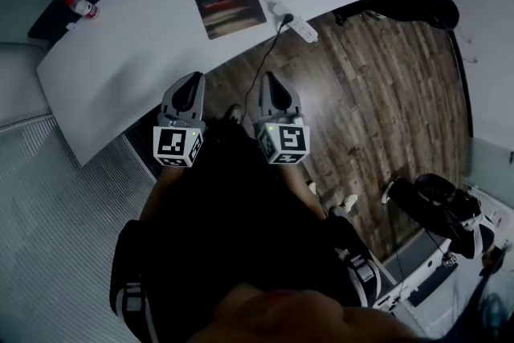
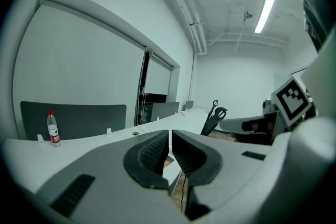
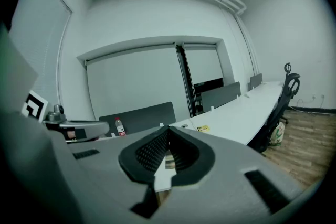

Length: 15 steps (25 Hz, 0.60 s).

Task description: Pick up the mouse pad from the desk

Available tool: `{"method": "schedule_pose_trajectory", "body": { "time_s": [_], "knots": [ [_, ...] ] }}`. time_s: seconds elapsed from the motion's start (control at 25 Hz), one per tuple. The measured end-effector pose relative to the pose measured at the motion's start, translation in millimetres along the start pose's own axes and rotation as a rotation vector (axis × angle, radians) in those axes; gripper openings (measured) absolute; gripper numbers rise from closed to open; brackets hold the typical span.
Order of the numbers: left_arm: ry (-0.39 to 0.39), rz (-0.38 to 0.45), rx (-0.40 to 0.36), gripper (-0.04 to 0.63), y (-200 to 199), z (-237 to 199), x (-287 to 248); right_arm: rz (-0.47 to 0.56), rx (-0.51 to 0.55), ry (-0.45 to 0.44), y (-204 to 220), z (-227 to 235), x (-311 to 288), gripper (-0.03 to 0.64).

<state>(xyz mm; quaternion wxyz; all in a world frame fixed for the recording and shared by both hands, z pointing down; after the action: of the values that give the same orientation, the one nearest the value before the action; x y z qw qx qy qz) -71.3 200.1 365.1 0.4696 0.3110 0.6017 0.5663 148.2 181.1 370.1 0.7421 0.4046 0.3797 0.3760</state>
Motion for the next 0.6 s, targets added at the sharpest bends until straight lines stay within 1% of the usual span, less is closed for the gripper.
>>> {"method": "schedule_pose_trajectory", "body": {
  "time_s": [0.16, 0.28, 0.44, 0.6],
  "knots": [
    [-0.014, -0.011, -0.004, 0.015, -3, -1, -15, -0.008, -0.005, -0.016, -4, 13, -16, 0.002],
    [-0.016, -0.019, -0.001, 0.015, -2, -4, -27, -0.022, -0.005, -0.007, -8, 19, -27, 0.002],
    [-0.014, -0.023, 0.001, 0.015, 1, -21, -51, -0.042, -0.007, 0.010, -10, 26, -53, 0.002],
    [-0.005, -0.047, 0.000, 0.015, 11, -39, -80, -0.052, -0.015, 0.021, -5, 36, -81, 0.002]
  ]
}}
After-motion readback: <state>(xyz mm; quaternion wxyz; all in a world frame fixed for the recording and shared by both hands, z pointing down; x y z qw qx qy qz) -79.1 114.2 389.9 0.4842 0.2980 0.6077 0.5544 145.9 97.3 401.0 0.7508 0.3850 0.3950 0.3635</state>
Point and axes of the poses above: the fingertips, and each gripper's own axes: x backward along the fingers, z to its right, y out of its underside, the point moved 9 cm from there along x, backward along the fingers, and after that the axes turned 12 degrees about -x, right-handed, at the moved point
